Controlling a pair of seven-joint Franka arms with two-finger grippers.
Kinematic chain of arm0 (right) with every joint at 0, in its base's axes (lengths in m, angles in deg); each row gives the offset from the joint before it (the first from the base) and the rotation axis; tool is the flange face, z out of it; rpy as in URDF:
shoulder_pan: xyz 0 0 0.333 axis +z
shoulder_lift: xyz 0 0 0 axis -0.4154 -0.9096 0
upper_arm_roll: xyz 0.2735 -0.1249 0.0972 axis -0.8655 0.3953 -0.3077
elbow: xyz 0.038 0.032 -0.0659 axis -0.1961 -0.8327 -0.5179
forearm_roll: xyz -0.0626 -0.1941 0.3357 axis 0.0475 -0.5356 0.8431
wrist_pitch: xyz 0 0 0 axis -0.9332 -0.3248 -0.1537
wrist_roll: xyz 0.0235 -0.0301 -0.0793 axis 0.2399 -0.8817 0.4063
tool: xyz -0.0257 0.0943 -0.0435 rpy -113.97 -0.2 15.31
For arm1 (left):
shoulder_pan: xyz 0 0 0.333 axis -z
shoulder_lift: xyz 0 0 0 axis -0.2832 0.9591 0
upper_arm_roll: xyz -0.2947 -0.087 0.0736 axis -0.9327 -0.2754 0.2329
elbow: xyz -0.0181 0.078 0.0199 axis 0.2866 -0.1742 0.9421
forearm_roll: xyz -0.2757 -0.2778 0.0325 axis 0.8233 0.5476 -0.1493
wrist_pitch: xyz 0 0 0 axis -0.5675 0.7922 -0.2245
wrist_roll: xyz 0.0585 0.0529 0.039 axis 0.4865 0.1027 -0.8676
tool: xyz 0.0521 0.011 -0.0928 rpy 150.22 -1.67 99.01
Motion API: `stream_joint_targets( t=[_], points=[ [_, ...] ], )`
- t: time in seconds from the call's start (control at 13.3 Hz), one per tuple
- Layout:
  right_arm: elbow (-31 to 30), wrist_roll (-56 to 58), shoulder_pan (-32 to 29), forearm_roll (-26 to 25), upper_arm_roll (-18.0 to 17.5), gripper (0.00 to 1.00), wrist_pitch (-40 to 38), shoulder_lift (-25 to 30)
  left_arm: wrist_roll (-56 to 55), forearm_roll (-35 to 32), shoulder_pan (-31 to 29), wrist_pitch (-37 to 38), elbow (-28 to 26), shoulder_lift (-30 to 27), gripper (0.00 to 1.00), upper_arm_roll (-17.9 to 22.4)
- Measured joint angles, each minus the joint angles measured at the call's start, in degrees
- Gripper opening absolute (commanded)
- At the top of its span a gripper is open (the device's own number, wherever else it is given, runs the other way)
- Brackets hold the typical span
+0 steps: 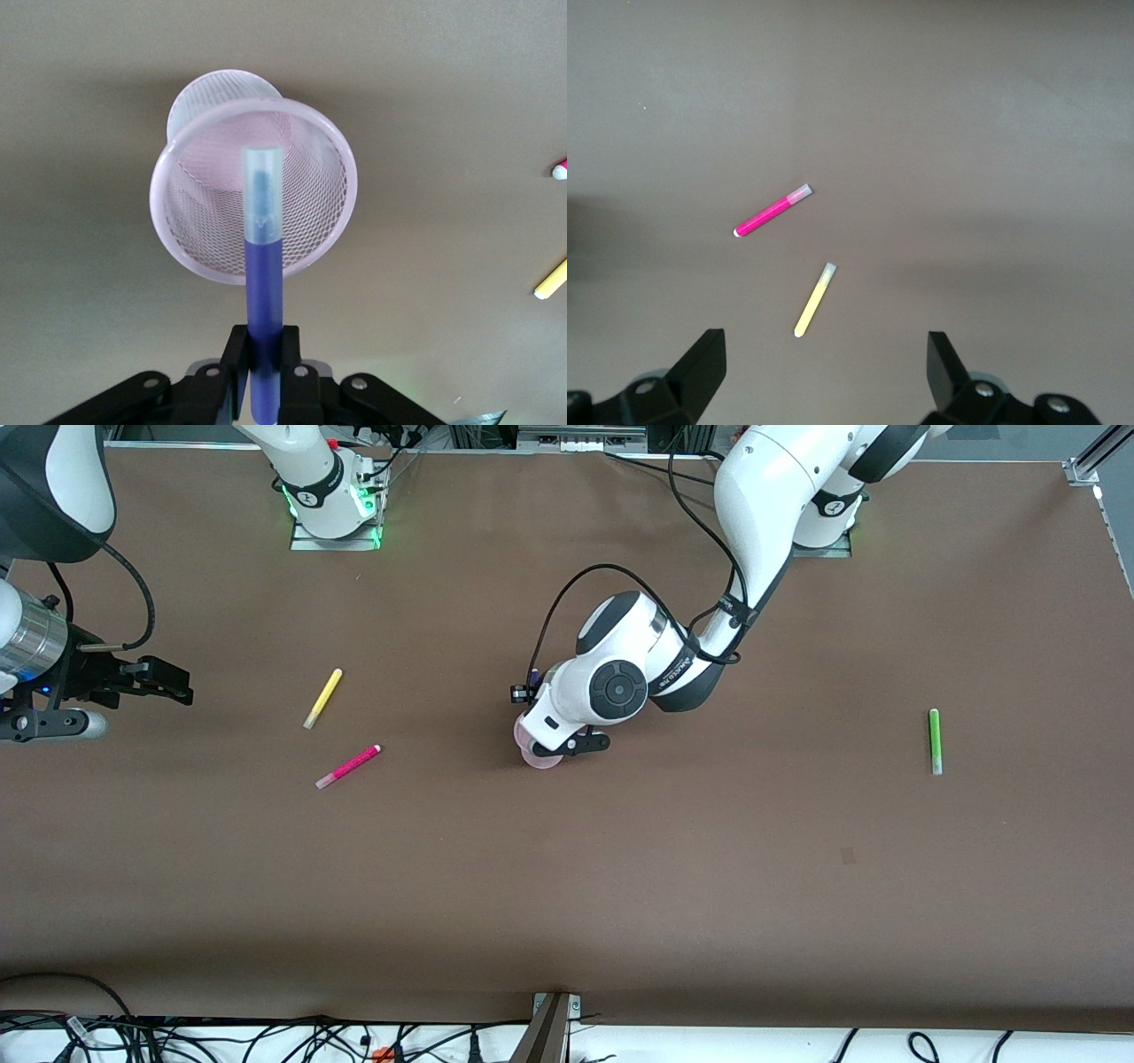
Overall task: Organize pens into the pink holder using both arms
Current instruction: 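Lower the blue marker into the pink cup and open the left gripper, then grasp the pink marker with the right gripper while the left gripper withdraws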
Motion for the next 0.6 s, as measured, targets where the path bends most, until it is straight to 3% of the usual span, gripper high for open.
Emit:
stream_joint_targets(
  t=[0.3, 0.38, 0.53, 0.6],
  points=[
    [0.00, 0.00, 0.01, 0.00, 0.00, 1.00, 0.00, 0.00, 0.00, 0.01, 0.00, 0.07, 0.10, 0.02, 0.00, 0.00],
    [-0.01, 0.00, 0.01, 0.00, 0.00, 1.00, -0.04, -0.03, 0.00, 0.01, 0.00, 0.07, 0.10, 0.02, 0.24, 0.00],
    [-0.22, 0.00, 0.20, 0.05, -0.02, 1.00, -0.19, -0.69, 0.00, 0.01, 0.00, 0.07, 0.11, 0.03, 0.40, 0.00],
    [-0.55, 0.04, 0.40, 0.05, -0.07, 1.00, -0.20, -1.31, -0.01, 0.01, 0.00, 0.07, 0.12, 0.04, 0.43, 0.00]
  ],
)
